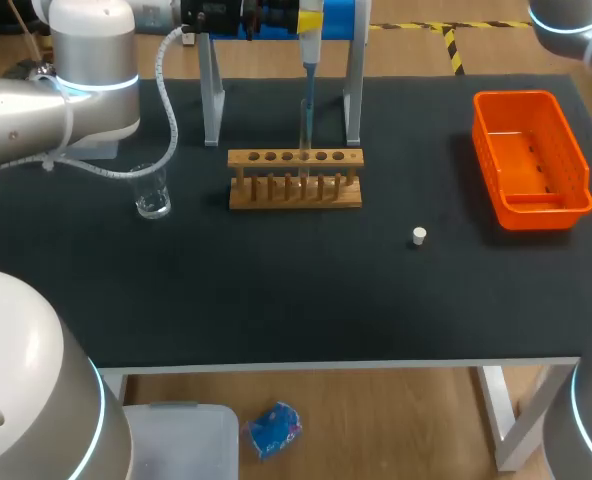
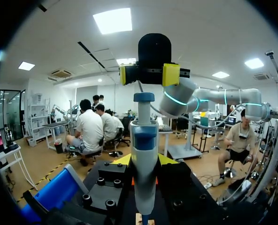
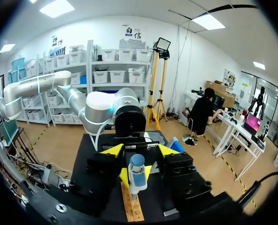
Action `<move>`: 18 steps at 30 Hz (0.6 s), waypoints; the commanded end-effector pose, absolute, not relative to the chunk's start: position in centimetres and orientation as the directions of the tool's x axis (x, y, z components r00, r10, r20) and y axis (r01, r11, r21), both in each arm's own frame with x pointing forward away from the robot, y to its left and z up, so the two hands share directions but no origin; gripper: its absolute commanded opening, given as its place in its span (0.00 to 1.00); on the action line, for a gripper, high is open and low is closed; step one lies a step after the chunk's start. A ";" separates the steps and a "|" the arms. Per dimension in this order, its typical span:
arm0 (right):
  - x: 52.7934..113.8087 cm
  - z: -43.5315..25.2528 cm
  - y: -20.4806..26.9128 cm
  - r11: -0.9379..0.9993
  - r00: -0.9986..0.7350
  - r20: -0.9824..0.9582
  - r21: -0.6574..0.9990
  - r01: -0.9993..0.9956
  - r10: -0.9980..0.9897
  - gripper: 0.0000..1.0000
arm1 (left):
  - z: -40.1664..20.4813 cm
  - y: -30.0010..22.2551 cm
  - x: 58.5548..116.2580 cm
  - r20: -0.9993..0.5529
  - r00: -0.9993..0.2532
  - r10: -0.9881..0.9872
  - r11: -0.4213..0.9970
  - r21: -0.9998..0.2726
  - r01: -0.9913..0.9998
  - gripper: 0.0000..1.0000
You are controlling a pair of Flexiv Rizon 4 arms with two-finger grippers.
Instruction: Invert the test tube, pick up the pipette, mount the tip to pipette, aspirate from beaker and dispense into the tube, eject the tip, return the pipette, and cap with the stopper.
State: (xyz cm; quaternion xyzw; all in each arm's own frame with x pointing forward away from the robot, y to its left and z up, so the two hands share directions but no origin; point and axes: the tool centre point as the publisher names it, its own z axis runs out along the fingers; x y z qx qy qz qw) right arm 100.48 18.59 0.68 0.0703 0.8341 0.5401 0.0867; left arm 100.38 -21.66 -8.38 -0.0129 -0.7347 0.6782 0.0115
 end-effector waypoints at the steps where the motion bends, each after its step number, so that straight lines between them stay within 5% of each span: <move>1: 98.4 1.2 15.9 0.382 -0.968 -0.083 0.924 0.015 0.238 1.00 | -8.3 -21.6 100.2 -0.001 -0.999 0.032 0.082 -0.997 0.003 0.00; 18: 94.2 -6.8 9.0 0.290 -0.957 -0.069 0.957 0.016 0.281 1.00 | -8.3 -21.6 100.2 -0.001 -0.999 0.032 0.082 -0.997 0.003 0.00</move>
